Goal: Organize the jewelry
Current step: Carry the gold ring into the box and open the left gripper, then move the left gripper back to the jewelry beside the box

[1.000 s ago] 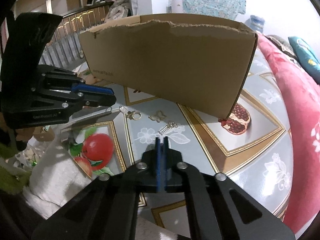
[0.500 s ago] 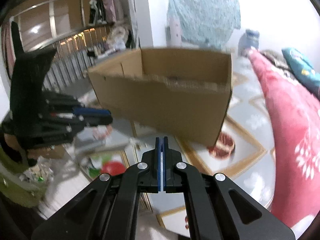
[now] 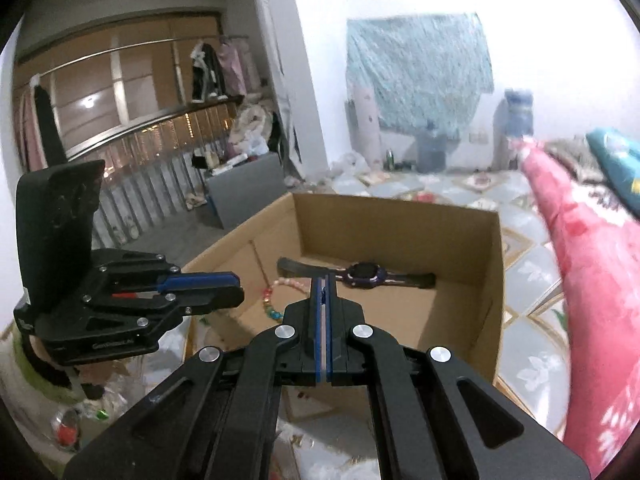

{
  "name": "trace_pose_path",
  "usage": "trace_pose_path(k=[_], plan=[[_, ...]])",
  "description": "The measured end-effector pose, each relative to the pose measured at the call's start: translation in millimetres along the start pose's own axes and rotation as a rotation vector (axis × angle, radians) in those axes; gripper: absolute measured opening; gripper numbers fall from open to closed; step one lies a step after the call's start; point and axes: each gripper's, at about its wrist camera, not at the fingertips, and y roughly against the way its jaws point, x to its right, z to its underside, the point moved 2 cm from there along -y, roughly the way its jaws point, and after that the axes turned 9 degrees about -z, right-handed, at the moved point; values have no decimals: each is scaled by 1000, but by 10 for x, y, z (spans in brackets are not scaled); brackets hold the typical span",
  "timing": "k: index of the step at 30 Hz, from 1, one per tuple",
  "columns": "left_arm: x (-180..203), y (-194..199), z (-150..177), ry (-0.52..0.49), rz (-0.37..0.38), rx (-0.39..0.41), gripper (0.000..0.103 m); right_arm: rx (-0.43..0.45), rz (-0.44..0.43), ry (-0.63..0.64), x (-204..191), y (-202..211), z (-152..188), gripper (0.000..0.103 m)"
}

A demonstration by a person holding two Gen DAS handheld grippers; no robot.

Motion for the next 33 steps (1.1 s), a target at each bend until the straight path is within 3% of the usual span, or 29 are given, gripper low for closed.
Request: trace_pose_path(k=[6,10,12,17,23,33], plan=[[-157,-604,-244,45,25,-85,11,-120,20,-86,338,-359,-150,0],[-208,-909,-334,74,22,-148,12,-169,6,-162,516,-510,-198,5],[-222,-972,-348,89,17,-160,23,-167,-2,-183,576,-525,-209,10],[-262,-943,-358,110,28,-151,31,-129,-25,-217,632,-420,-231,15],[-335,-796,-372,130,18,-109,31,-73,-19,-228,672,-220,-302,15],[-320,-202,-320,122,7,-2,31,59,-73,-197,486,303,-278,20]])
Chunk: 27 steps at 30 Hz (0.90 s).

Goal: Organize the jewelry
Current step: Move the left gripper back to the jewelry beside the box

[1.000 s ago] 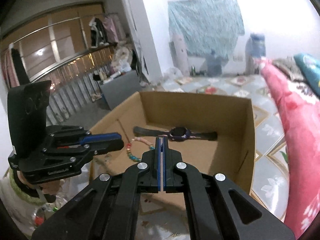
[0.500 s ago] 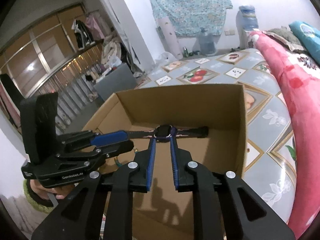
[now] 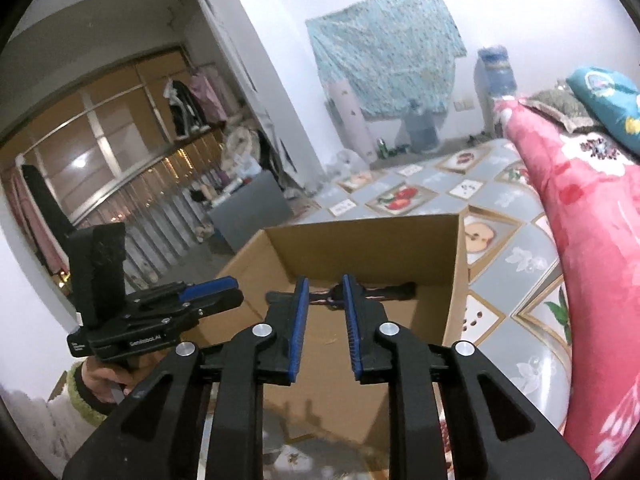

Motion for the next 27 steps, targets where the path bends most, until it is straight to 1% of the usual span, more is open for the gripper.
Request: trace_pose_path(k=[4,5,6,10,13,17,20,23,27], plan=[[26,269,177,-12,-2,40,32,0,-16,10,-116,114,171,24],[32,322,235,-8,0,42,34,-2,-18,11,-147,132,224,28],[36,360,288,-6,-1,41,35,-5,-19,11,-167,145,264,32],[72,454,472,-4,-14,21,35,-28,-18,18,-276,190,475,33],[121,512,619,3,-13,5,36,-52,-25,22,-342,224,623,37],[196,511,802,-2,-16,-27,38,-91,-34,8,-356,244,785,40],[266,470,932,6,-7,-63,38,-125,-38,-33,-295,220,932,40],[318,416,1028,2,-4,-93,38,-153,-24,-59,-256,184,1059,40],[427,308,1110,-30,-19,-128,38,-188,14,-68,-190,127,1203,40]])
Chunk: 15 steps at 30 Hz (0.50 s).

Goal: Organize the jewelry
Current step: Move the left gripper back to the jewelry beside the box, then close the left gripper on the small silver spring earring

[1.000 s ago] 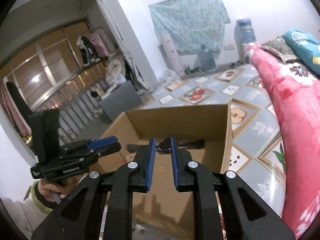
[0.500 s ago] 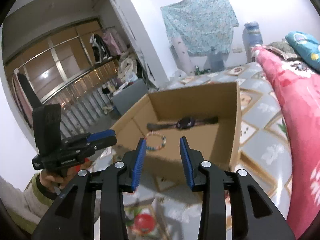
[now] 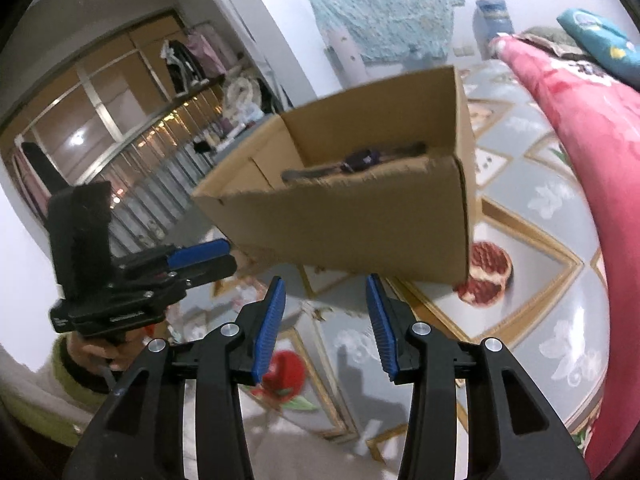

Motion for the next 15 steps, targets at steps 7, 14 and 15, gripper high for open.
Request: trace_pose_path(k=[7,14,15], plan=[[146,-220,104,-56,-28,-53,38,-53,65,20,90,-88,141,40],[272,-365,193,-105,-36,-82,39,-81,82,15,204,-98,257,40],[295,-393,210,-114,-36,-89,39,-84,78,13,216,-104,271,40]])
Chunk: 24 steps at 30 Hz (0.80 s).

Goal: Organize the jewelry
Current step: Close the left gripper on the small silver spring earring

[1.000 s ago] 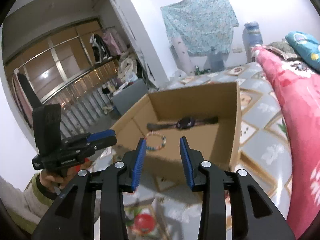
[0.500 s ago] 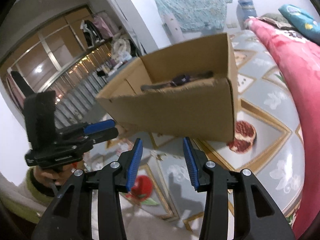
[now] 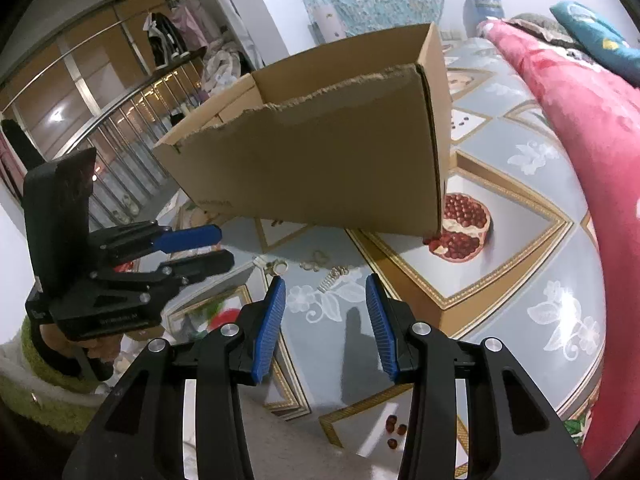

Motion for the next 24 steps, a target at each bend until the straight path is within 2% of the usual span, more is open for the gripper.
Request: trace_pose_path(k=[12,18,21,24], plan=[[125,-127,-5,-75,11,-4,39,-18,-25,-2,19,-67,2,40],[121,-131,-18,-149,11,-2,36,-24,-30,1,15,-80,-3,40],[107,-134,-48,-180,35,-1,36,-26,-35,0,9,-94,-4,40],[81,-135,-95,-182,91,17,36,-32,-36,-1,3,-120,3,40]])
